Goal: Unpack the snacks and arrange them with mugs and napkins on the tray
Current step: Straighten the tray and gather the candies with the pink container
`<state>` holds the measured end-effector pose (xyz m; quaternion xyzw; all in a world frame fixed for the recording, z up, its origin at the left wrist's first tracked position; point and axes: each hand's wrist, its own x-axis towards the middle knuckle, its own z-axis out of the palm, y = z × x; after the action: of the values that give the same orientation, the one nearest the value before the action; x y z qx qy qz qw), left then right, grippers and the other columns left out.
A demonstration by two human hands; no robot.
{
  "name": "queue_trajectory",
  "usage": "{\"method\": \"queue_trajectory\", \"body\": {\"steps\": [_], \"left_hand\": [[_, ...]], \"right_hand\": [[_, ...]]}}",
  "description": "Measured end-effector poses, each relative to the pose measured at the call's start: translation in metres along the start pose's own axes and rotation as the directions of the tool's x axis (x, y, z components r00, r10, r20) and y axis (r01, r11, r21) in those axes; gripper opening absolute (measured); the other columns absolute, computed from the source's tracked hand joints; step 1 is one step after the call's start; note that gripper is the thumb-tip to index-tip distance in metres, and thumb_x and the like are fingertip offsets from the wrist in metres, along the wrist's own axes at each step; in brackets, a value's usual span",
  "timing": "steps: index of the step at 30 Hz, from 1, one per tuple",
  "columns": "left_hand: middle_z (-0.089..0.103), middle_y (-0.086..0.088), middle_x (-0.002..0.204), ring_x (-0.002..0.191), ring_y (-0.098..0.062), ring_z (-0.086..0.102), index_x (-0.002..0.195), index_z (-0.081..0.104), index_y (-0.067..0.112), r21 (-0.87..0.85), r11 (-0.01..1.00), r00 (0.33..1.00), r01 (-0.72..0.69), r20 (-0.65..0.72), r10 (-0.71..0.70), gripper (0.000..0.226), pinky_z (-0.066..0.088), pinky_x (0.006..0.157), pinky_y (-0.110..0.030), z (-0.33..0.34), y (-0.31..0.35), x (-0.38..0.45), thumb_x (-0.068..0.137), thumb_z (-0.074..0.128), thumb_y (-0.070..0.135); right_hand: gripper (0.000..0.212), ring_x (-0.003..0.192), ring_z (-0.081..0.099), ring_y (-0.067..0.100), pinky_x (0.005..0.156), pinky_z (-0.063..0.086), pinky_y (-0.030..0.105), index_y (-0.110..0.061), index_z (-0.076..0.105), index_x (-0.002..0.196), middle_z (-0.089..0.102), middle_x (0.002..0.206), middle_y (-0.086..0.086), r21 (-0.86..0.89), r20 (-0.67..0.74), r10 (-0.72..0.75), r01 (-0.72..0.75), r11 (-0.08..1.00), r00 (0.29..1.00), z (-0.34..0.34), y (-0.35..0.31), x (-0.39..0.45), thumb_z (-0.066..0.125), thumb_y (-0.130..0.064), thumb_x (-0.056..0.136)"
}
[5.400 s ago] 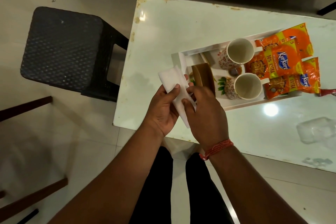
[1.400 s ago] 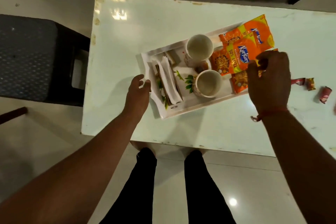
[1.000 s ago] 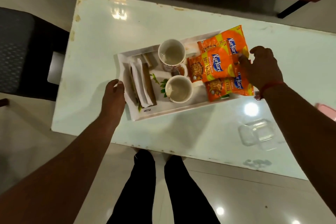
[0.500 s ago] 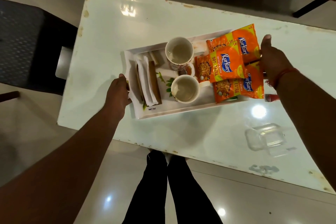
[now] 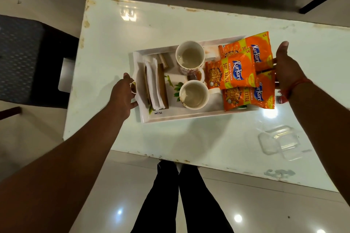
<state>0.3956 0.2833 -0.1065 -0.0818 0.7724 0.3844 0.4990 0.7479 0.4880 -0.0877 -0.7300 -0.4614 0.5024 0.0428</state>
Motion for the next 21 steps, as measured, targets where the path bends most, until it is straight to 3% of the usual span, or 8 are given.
{"method": "queue_trajectory", "body": {"steps": [8, 12, 16, 21], "left_hand": [[0.06, 0.008, 0.08, 0.08, -0.013, 0.059, 0.092, 0.06, 0.026, 0.101, 0.993, 0.995, -0.059, 0.091, 0.05, 0.029, 0.05, 0.083, -0.038, 0.022, 0.039, 0.007, 0.097, 0.048, 0.051], [0.059, 0.007, 0.081, 0.082, -0.013, 0.059, 0.094, 0.059, 0.025, 0.142, 0.987, 0.99, -0.078, 0.129, 0.059, 0.031, 0.048, 0.074, -0.036, 0.033, 0.051, 0.008, 0.098, 0.045, 0.052], [0.058, 0.007, 0.081, 0.082, -0.014, 0.057, 0.095, 0.059, 0.025, 0.174, 0.981, 0.987, -0.082, 0.147, 0.056, 0.03, 0.049, 0.084, -0.039, 0.038, 0.054, 0.012, 0.098, 0.046, 0.052], [0.059, 0.006, 0.083, 0.084, -0.013, 0.058, 0.095, 0.058, 0.025, 0.186, 0.98, 0.987, -0.072, 0.156, 0.043, 0.031, 0.047, 0.079, -0.039, 0.04, 0.051, 0.011, 0.099, 0.045, 0.052]], "right_hand": [[0.069, 0.094, 0.067, 0.022, 0.1, 0.048, 0.051, -0.038, 0.067, 0.087, 0.071, 0.095, -0.002, 0.144, -0.043, 0.045, -0.039, 0.989, 0.998, -0.009, 0.025, -0.012, 0.011, -0.077, 0.089], [0.077, 0.093, 0.071, 0.025, 0.098, 0.051, 0.051, -0.037, 0.072, 0.083, 0.075, 0.095, 0.003, 0.188, -0.072, 0.069, -0.055, 0.981, 0.995, -0.013, 0.034, -0.015, 0.015, -0.088, 0.076], [0.074, 0.092, 0.071, 0.025, 0.096, 0.052, 0.05, -0.037, 0.072, 0.084, 0.075, 0.094, 0.003, 0.205, -0.101, 0.088, -0.066, 0.977, 0.991, -0.014, 0.042, -0.015, 0.014, -0.082, 0.085], [0.079, 0.092, 0.072, 0.024, 0.095, 0.053, 0.052, -0.035, 0.073, 0.095, 0.076, 0.096, 0.003, 0.214, -0.12, 0.097, -0.07, 0.974, 0.988, -0.016, 0.044, -0.014, 0.013, -0.085, 0.082]]}}
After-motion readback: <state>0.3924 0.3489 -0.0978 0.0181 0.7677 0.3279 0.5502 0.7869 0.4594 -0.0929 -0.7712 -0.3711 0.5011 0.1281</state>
